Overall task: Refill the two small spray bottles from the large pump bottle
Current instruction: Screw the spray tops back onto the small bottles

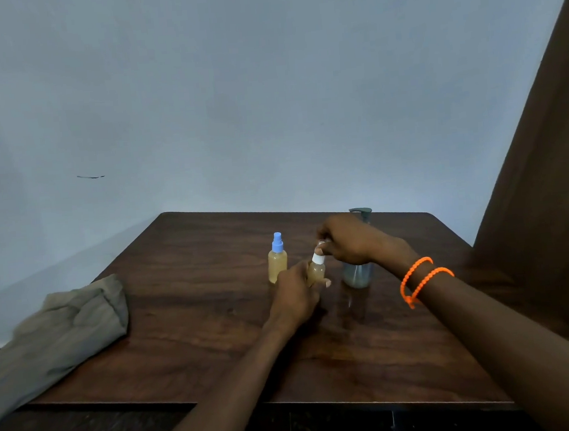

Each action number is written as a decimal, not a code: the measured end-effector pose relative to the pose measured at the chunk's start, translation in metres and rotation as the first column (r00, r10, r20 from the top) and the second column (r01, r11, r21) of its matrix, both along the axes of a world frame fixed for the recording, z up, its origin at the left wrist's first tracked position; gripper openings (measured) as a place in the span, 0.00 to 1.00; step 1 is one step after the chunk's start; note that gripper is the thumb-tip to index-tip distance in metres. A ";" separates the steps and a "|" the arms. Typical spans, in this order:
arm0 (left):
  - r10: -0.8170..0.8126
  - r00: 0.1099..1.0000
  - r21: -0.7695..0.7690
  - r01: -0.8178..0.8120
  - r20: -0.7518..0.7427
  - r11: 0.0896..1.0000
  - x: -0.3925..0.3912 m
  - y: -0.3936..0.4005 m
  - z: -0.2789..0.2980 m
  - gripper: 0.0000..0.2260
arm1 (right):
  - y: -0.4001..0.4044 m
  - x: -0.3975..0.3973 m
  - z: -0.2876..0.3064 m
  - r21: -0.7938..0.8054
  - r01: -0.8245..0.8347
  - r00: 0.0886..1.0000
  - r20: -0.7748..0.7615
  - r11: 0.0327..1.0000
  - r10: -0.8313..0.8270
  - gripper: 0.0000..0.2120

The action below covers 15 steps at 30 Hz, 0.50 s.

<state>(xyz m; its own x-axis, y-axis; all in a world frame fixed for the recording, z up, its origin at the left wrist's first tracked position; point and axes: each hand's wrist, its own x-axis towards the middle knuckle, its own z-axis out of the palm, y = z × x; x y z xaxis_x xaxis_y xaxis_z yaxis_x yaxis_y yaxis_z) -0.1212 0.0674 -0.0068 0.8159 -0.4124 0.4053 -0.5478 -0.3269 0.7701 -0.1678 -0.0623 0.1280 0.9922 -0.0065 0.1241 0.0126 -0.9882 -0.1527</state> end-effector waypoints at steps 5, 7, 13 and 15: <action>-0.012 1.000 -0.019 0.011 -0.003 1.000 0.001 0.001 -0.002 0.08 | 0.013 0.004 -0.004 -0.094 0.108 0.994 0.018 0.990 -0.107 0.21; -0.019 1.000 -0.034 0.019 -0.008 0.999 0.001 0.002 -0.002 0.08 | 0.019 0.005 -0.008 -0.138 0.181 0.983 0.043 0.974 -0.177 0.23; -0.012 0.999 -0.023 0.011 -0.038 1.000 0.000 0.005 0.001 0.10 | 0.010 0.007 -0.004 0.057 0.078 0.988 -0.141 0.995 -0.069 0.20; 0.007 1.000 -0.011 -0.007 -0.017 1.000 0.001 0.004 0.000 0.10 | 0.006 0.004 0.001 0.215 0.042 0.991 -0.131 0.976 -0.013 0.18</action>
